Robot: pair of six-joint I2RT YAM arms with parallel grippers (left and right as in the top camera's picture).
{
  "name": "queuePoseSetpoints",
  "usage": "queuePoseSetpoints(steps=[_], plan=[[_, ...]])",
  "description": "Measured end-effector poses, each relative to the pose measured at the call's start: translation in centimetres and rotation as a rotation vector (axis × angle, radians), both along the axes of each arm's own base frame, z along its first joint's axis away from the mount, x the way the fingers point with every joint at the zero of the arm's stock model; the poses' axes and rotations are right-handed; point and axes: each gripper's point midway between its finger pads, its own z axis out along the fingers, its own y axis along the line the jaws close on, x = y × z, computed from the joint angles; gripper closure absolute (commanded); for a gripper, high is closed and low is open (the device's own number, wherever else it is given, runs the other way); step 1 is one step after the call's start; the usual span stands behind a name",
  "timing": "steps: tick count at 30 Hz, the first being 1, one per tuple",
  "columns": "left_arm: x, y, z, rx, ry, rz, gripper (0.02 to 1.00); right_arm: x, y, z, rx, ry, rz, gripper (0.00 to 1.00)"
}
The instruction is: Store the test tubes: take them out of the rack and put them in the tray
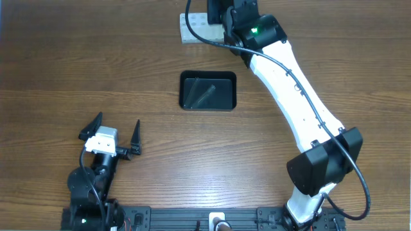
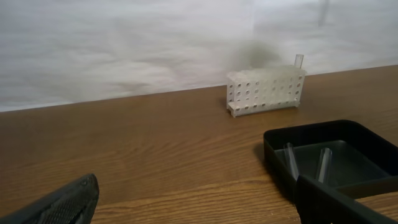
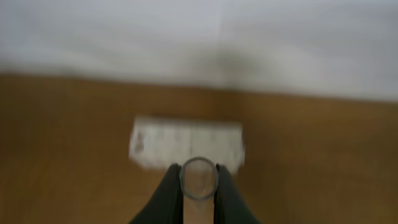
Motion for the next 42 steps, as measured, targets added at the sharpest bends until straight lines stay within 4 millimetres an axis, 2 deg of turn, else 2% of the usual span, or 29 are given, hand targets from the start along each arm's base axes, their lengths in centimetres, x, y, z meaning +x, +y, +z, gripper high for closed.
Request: queuePoseSetpoints(steps=[5, 9, 12, 17, 27, 34, 42], plan=[[0.0, 0.0, 0.0, 0.0, 0.0, 0.0, 0.018, -2.5, 0.8, -5.8, -0.011, 0.229, 0.081, 0.934], [0.0, 0.0, 0.0, 0.0, 0.0, 0.0, 0.018, -3.5, 1.8, -9.9, 0.012, 0.355, 0.134, 0.972], [0.0, 0.0, 0.0, 0.0, 0.0, 0.0, 0.018, -4.2, 2.8, -13.1, 0.046, 0.434, 0.179, 0.945], [0.0, 0.0, 0.0, 0.0, 0.0, 0.0, 0.018, -5.6, 3.8, -16.2, 0.089, 0.509, 0.226, 0.915], [0.0, 0.0, 0.0, 0.0, 0.0, 0.0, 0.018, -7.4, 4.5, -19.4, 0.144, 0.57, 0.273, 0.847], [0.0, 0.0, 0.0, 0.0, 0.0, 0.0, 0.018, -7.9, 5.1, -19.8, 0.173, 0.58, 0.301, 0.807], [0.0, 0.0, 0.0, 0.0, 0.0, 0.0, 0.02, -8.4, 4.4, -20.8, 0.174, 0.611, 0.287, 0.761]])
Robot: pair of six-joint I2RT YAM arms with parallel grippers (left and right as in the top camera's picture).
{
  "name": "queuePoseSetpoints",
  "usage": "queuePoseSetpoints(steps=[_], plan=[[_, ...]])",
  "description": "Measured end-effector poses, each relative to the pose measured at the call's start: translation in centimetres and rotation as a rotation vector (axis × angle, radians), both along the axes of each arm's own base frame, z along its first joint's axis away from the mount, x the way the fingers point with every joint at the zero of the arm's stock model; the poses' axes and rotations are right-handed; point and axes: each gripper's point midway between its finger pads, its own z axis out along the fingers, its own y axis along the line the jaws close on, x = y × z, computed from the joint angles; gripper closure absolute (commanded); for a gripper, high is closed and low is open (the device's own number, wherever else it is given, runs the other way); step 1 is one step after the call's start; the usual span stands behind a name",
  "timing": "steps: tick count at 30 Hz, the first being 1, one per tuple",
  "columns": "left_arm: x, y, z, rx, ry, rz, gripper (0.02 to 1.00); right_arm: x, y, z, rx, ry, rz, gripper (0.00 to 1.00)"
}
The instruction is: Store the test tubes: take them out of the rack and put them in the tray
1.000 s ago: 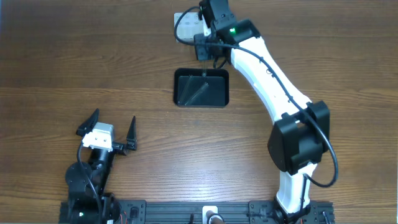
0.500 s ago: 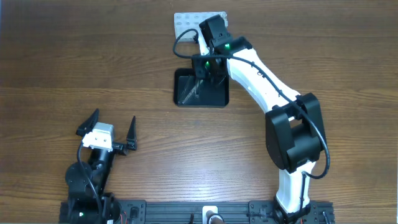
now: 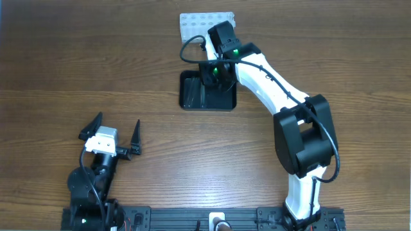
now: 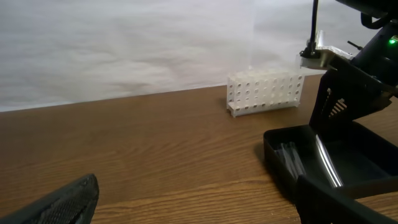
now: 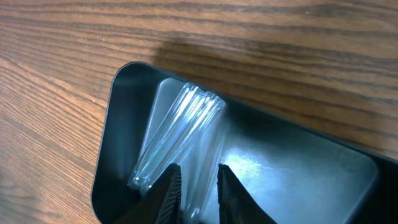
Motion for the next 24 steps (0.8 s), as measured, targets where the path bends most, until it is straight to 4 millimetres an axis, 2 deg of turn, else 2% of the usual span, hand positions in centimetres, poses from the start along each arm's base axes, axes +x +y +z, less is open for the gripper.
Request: queuePoseSetpoints(steps=[6, 10, 16, 20, 23, 24], plan=[[0.0, 0.0, 0.0, 0.0, 0.0, 0.0, 0.018, 0.1, -0.6, -0.1, -0.005, 0.007, -0.009, 0.715], [0.0, 0.0, 0.0, 0.0, 0.0, 0.0, 0.018, 0.3, -0.6, 0.0, -0.002, 0.0, -0.008, 0.79], [0.0, 0.0, 0.0, 0.0, 0.0, 0.0, 0.018, 1.6, -0.7, 0.5, 0.024, -0.045, -0.022, 0.783], [0.0, 0.0, 0.0, 0.0, 0.0, 0.0, 0.018, 3.5, -1.9, 1.7, 0.034, -0.095, -0.042, 0.667], [0.0, 0.0, 0.0, 0.0, 0.0, 0.0, 0.018, 5.5, -2.9, 3.5, 0.026, -0.158, -0.066, 0.603], [0.0, 0.0, 0.0, 0.0, 0.0, 0.0, 0.018, 6.2, -3.2, 4.2, 0.019, -0.184, -0.078, 0.555]])
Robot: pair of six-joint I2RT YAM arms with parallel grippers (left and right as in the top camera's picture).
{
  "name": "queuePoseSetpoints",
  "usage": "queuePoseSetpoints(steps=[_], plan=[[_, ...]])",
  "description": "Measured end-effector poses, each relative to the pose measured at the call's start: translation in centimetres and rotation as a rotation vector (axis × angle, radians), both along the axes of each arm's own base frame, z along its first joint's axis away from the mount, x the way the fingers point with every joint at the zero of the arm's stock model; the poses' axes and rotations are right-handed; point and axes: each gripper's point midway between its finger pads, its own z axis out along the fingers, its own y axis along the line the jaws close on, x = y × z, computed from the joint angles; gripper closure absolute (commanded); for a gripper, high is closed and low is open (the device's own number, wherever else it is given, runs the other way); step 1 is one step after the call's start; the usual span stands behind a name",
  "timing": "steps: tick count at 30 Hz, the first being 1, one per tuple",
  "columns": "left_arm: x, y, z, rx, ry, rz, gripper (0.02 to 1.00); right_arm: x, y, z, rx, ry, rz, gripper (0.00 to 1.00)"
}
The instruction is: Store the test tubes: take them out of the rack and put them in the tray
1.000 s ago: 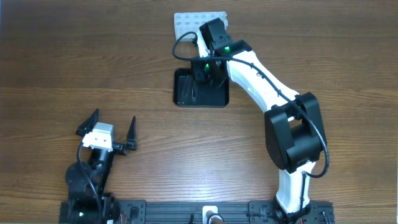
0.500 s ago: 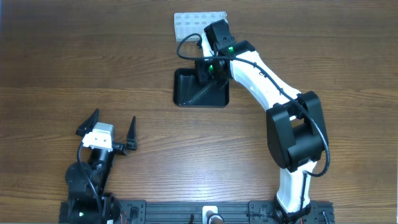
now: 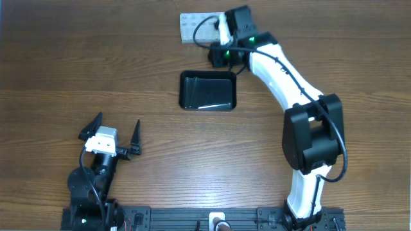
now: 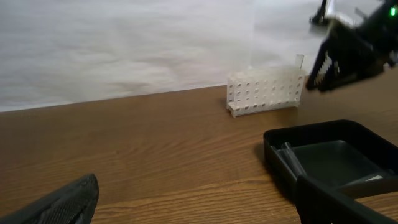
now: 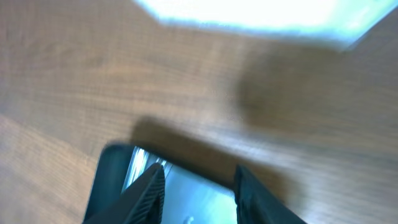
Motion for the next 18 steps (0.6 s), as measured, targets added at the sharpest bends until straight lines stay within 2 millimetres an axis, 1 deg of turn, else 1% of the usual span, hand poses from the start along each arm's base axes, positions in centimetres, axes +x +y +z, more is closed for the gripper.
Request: queuePoseSetpoints(steps=[4, 7, 10, 18], plan=[[0.0, 0.0, 0.0, 0.0, 0.0, 0.0, 0.02, 2.7, -1.0, 2.7, -0.044, -0.115, -0.049, 0.413], [0.0, 0.0, 0.0, 0.0, 0.0, 0.0, 0.018, 4.9, -1.6, 4.5, -0.088, -0.23, -0.099, 0.382], [0.0, 0.0, 0.0, 0.0, 0.0, 0.0, 0.02, 6.1, -2.4, 5.5, -0.136, -0.299, -0.152, 0.384], [0.0, 0.0, 0.0, 0.0, 0.0, 0.0, 0.018, 7.6, -4.2, 6.6, -0.22, -0.385, -0.266, 0.38]])
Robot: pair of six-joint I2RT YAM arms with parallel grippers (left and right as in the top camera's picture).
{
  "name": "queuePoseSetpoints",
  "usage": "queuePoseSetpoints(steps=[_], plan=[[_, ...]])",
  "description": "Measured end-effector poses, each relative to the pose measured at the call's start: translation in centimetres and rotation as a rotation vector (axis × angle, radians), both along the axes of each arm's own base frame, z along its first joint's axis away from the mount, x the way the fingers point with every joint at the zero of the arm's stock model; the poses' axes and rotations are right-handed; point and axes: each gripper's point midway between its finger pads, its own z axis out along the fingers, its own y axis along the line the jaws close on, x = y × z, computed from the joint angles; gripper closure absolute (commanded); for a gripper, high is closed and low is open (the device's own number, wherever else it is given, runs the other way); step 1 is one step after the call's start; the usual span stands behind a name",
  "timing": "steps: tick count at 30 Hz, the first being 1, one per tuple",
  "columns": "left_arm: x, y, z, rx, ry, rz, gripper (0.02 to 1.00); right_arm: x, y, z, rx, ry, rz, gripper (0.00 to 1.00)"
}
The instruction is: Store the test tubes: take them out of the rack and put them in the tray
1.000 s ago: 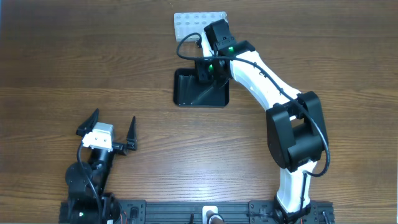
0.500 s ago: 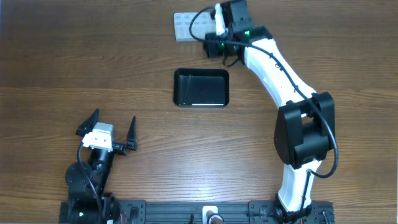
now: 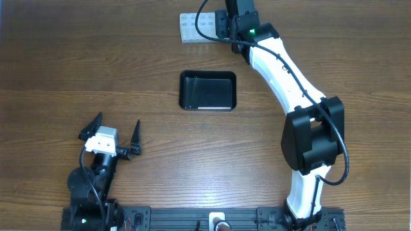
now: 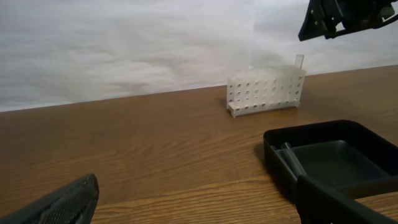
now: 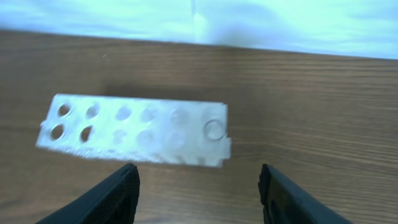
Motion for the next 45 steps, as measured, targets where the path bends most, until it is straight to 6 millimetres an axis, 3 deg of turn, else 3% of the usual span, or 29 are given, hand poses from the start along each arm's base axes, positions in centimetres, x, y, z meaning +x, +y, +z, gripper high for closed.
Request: queuePoseSetpoints(steps=[4, 10, 16, 32, 40, 45], plan=[[0.0, 0.0, 0.0, 0.0, 0.0, 0.0, 0.018, 1.0, -0.5, 0.1, -0.009, -0.042, -0.044, 0.373], [0.0, 0.0, 0.0, 0.0, 0.0, 0.0, 0.018, 2.2, -0.7, -2.0, -0.013, -0.05, -0.082, 0.369], [0.0, 0.0, 0.0, 0.0, 0.0, 0.0, 0.018, 3.2, -0.5, -2.4, -0.002, -0.083, -0.093, 0.375], [0.0, 0.0, 0.0, 0.0, 0.0, 0.0, 0.018, 4.0, -1.0, -4.5, -0.016, -0.086, -0.131, 0.43], [0.0, 0.0, 0.0, 0.0, 0.0, 0.0, 0.018, 4.3, -1.1, -6.4, -0.027, -0.067, -0.137, 0.516], [0.0, 0.0, 0.0, 0.0, 0.0, 0.0, 0.018, 4.4, -1.1, -6.2, -0.028, -0.078, -0.138, 0.66]])
